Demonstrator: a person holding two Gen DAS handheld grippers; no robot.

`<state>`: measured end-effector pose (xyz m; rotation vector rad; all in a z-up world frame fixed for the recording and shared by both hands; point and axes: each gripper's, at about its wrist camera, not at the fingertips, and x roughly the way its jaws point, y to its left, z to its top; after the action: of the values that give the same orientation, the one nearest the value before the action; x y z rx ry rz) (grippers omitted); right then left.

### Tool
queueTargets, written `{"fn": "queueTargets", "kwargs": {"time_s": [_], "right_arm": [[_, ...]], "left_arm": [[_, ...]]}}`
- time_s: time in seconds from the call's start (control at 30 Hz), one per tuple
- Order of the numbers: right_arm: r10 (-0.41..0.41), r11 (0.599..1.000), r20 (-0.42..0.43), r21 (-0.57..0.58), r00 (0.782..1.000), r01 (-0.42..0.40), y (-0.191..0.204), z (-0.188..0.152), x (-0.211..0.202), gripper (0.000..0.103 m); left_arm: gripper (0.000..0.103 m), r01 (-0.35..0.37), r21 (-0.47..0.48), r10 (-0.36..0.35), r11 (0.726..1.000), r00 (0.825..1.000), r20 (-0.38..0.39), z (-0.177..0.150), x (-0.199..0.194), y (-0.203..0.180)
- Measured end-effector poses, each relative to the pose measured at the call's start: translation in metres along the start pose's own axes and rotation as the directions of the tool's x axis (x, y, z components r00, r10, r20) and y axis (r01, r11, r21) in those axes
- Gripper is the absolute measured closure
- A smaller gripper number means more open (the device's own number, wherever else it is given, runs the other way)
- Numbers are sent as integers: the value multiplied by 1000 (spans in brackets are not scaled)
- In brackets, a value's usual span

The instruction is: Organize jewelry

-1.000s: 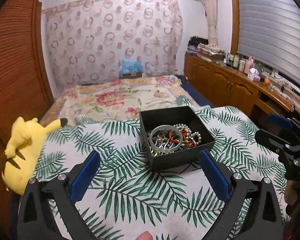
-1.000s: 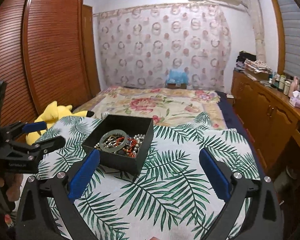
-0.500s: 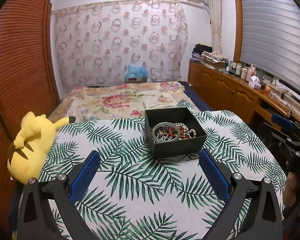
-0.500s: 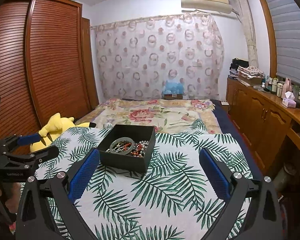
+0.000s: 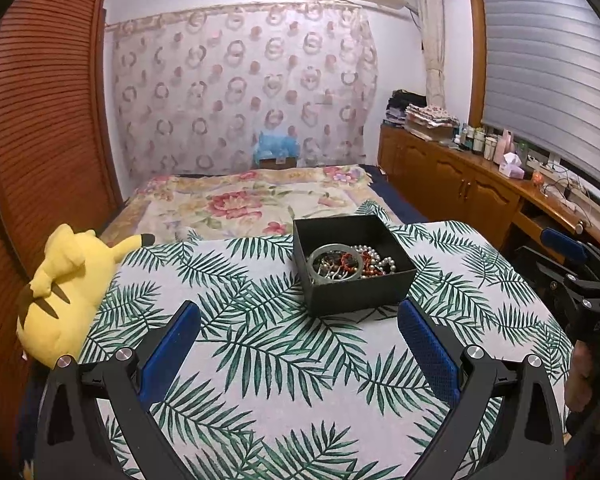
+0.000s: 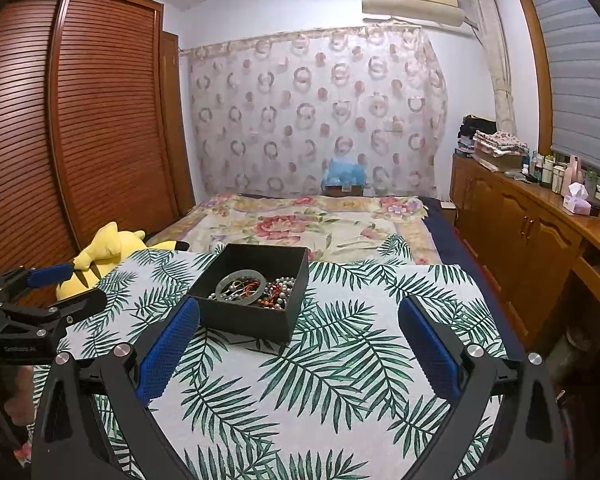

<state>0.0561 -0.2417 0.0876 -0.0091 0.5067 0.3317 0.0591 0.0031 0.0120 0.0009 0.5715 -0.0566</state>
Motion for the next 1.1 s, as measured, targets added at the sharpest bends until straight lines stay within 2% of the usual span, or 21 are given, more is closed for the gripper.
{"fn": "queueTargets", "kwargs": {"time_s": [1.1], "right_arm": [[0,1000,-2,2,1000,0,-3,-1,1,3]], "left_arm": [[8,2,-8,-2,1000,1000,19,-3,-4,-6]]}}
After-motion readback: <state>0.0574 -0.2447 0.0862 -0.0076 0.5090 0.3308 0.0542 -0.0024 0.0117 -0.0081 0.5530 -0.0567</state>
